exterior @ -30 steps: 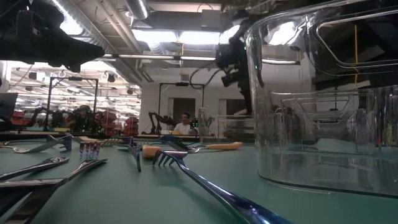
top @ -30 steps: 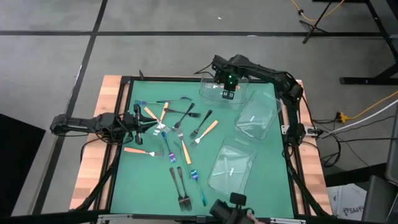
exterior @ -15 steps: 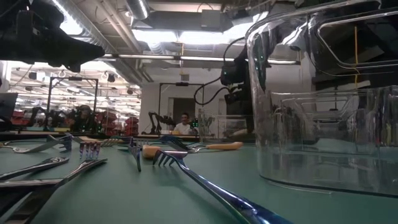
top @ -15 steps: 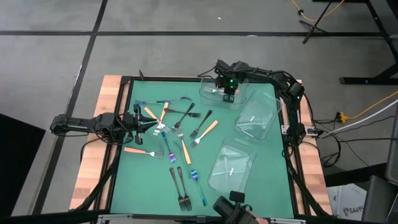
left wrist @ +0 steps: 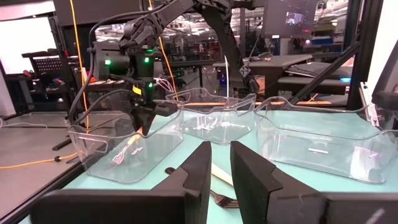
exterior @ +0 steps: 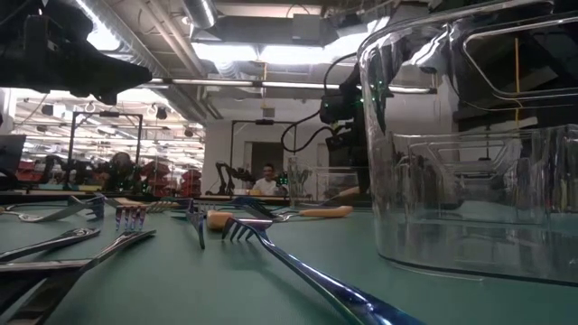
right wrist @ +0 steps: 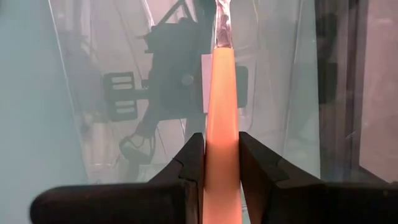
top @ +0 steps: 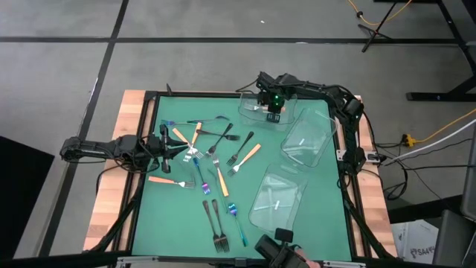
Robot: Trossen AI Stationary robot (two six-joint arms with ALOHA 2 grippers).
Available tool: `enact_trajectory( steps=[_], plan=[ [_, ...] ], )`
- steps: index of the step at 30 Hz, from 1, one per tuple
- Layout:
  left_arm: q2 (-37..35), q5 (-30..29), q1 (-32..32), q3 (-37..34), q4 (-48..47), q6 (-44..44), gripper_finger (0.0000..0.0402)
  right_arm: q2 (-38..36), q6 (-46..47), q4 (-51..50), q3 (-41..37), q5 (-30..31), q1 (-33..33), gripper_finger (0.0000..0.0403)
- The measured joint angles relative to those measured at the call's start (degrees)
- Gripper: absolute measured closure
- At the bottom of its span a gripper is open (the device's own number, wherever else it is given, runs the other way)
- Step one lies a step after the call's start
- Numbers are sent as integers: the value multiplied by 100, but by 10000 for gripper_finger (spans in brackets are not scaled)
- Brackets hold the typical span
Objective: Sort silverware by color (type)
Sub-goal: Put the orange fork into the top transparent bin, then put the black fork into the center transparent bin
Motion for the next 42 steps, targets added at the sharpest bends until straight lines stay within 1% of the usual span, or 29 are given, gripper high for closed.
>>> enact_trajectory(
  steps=[18,20,28,33,36,42],
  plan=[
    [0,-2,0,0,0,0,348,0,9,11,0,-3,0,338],
    [0,0,0,2,0,0,348,0,9,10,0,-4,0,330],
    [0,-2,-1,2,37,0,348,0,13,21,2,-4,0,269],
    [0,-2,-1,1,62,-2,348,0,15,79,2,-4,0,258],
    [0,-2,-2,0,256,-2,348,0,13,74,2,-4,0,260],
    [0,-1,0,1,1020,-2,348,-85,17,-108,4,63,2,266]
  ],
)
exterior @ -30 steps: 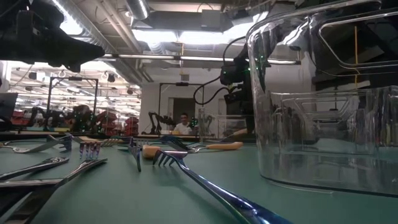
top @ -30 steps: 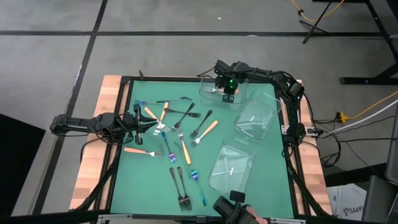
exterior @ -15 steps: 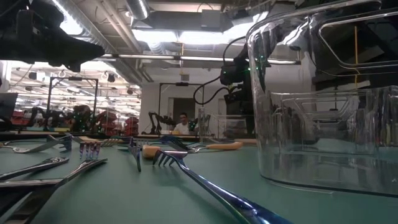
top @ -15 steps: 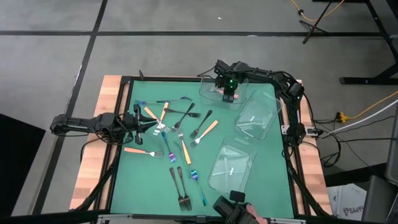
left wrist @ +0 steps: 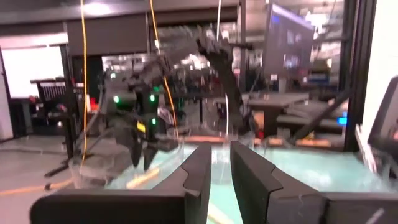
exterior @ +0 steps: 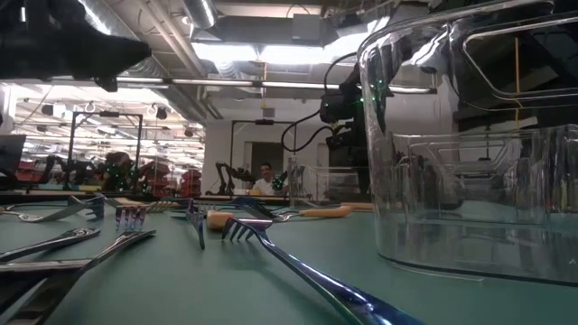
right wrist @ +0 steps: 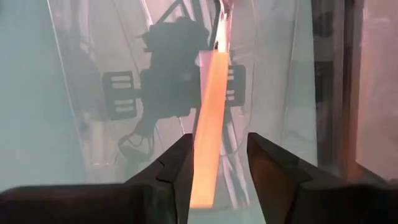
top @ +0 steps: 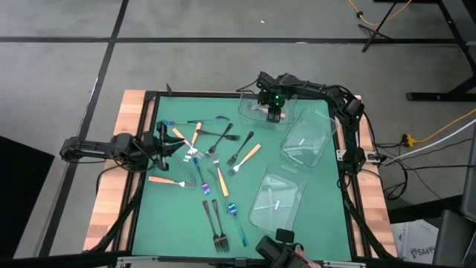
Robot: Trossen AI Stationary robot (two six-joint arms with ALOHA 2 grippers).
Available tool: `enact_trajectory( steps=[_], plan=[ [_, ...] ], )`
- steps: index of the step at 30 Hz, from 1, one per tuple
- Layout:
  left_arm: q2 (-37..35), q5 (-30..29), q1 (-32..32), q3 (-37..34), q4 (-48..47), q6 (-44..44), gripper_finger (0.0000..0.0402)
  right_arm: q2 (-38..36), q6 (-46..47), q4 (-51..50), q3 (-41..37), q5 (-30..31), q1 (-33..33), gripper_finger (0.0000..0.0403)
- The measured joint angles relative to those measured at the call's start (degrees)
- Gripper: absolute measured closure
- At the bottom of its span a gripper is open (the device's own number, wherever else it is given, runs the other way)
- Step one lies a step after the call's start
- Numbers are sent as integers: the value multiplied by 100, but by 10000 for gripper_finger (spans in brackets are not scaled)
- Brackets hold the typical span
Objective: Sort silverware by color (type)
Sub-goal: Put the black fork into the center transparent bin
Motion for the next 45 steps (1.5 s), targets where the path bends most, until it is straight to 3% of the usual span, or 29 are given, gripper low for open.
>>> enact_trajectory(
  steps=[10,15,20,25,32,40,43,45],
  plan=[
    [71,40,-2,1,1070,0,348,-1235,110,-290,4,-52,312,267],
    [447,126,-2,17,1949,2,348,-1972,285,-432,4,-48,699,267],
    [977,119,-2,336,2097,4,348,-2618,457,-719,4,-24,1212,267],
    [1746,-152,0,823,2085,99,348,-3166,756,-1034,4,46,1709,267],
    [2910,-1109,253,1644,2008,282,317,-3702,1222,-1436,4,52,2226,267],
    [4214,-453,1222,2810,859,-783,249,-3930,1663,-1885,4,57,2601,267],
    [4774,-379,1617,3225,496,-1104,237,-3928,1734,-2101,4,57,2743,267],
    [5141,-10,1889,3446,313,-1083,236,-3930,1828,-2122,-31,57,2837,267]
  ],
)
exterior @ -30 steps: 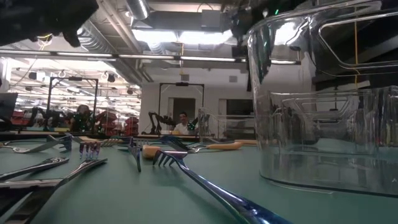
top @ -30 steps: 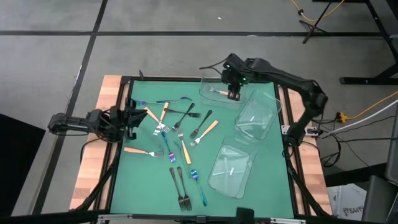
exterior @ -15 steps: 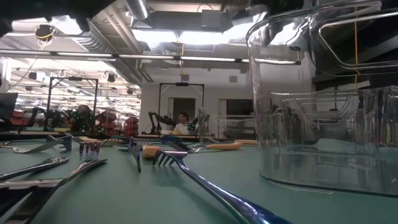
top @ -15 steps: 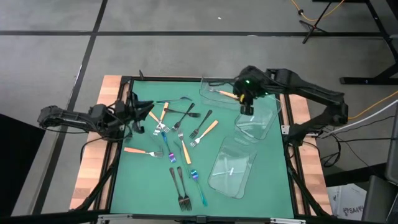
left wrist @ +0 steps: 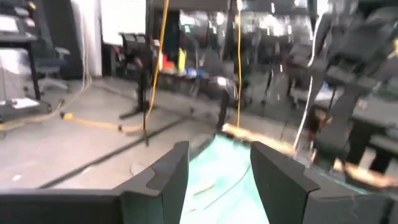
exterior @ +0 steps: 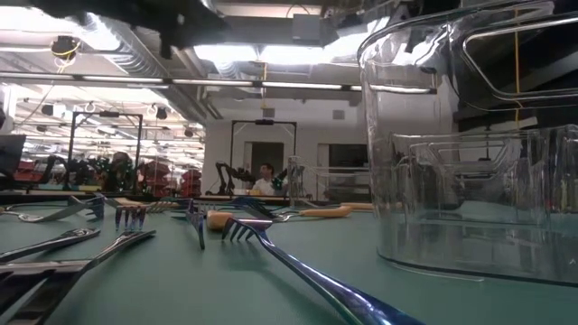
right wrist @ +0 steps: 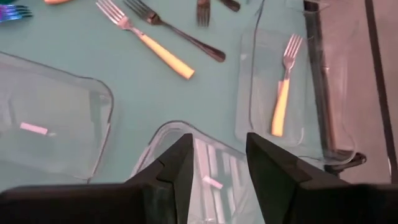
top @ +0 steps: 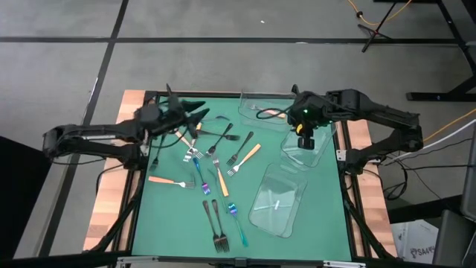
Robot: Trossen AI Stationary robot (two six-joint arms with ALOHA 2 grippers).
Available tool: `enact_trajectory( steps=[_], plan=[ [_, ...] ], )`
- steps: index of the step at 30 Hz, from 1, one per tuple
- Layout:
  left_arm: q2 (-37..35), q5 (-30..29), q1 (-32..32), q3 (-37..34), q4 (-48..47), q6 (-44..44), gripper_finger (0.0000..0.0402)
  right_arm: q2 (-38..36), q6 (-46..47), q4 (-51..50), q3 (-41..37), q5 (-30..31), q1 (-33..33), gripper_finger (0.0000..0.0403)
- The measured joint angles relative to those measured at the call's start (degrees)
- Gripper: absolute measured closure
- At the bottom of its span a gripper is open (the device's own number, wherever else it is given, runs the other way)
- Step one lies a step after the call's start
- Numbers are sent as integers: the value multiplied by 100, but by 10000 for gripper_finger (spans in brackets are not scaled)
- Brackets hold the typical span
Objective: Sort silverware by color (type)
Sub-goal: Put the black fork into the center transparent bin
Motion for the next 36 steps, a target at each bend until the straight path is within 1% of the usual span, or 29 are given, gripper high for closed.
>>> enact_trajectory(
  steps=[3,7,11,14,19,25,30,34,36],
  plan=[
    [568,896,420,322,-177,11,240,-89,76,38,-299,0,113,267],
    [1351,1936,925,638,-340,22,251,-366,259,316,-1005,0,203,267],
    [2047,2646,1331,842,-565,29,263,-704,510,708,-1763,-11,199,267],
    [2498,2981,1543,848,-622,31,271,-932,722,881,-2173,-13,199,267],
    [3066,3173,1774,848,-986,78,280,-1147,941,1037,-2559,-15,199,267],
    [3514,3198,1796,848,-1568,1061,291,-1154,1010,1363,-2669,-15,194,267],
    [3718,3168,1772,848,-1976,1740,299,-1152,1010,1603,-2693,-17,194,267],
    [3846,3129,1759,848,-2149,2118,304,-1150,1010,1614,-2693,-17,194,267],
    [3908,2961,1757,848,-2194,2198,304,-1152,1010,1613,-2693,-17,194,267]
  ],
)
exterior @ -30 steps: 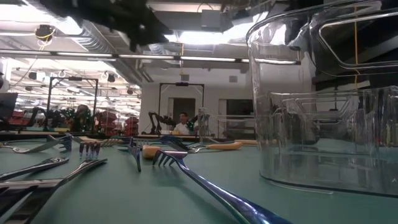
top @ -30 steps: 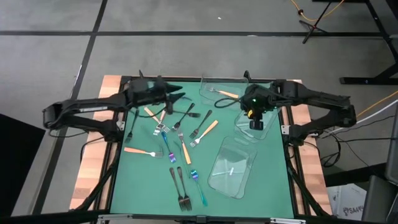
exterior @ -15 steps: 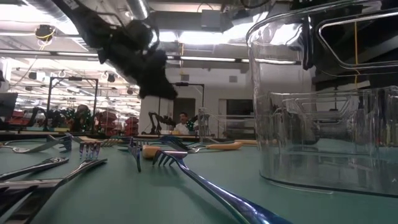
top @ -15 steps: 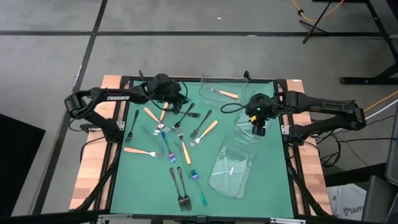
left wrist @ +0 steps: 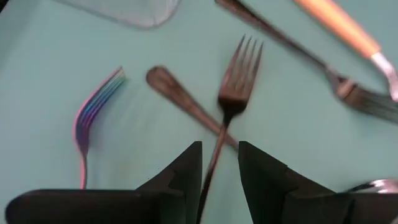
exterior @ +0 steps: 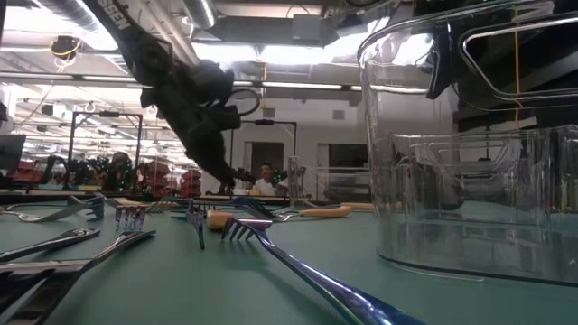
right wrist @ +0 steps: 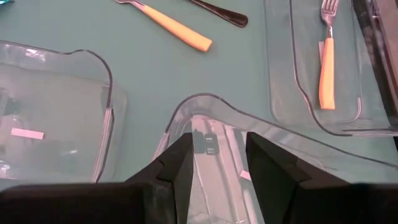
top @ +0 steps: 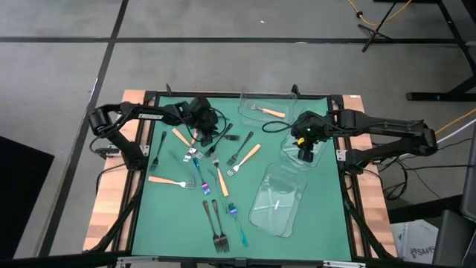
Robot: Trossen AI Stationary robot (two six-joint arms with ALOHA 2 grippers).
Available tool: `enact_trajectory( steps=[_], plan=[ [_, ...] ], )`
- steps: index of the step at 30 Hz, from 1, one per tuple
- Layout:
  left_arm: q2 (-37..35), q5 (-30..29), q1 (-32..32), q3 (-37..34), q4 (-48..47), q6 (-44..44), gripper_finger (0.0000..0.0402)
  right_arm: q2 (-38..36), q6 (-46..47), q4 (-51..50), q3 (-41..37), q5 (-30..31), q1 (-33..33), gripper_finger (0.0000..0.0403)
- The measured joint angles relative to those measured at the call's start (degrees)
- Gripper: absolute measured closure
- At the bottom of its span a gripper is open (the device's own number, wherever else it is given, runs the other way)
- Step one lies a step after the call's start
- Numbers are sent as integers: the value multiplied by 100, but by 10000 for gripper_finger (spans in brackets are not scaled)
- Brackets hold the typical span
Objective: Sort silverware by color (type)
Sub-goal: Put the black fork into the center transparent bin
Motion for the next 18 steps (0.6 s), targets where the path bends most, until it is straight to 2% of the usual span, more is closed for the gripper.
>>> enact_trajectory(
  steps=[12,18],
  plan=[
    [620,-359,1,9,4,238,305,2,4,2,0,0,0,267],
    [692,-385,2,15,11,241,309,2,11,12,0,0,0,267]
  ],
)
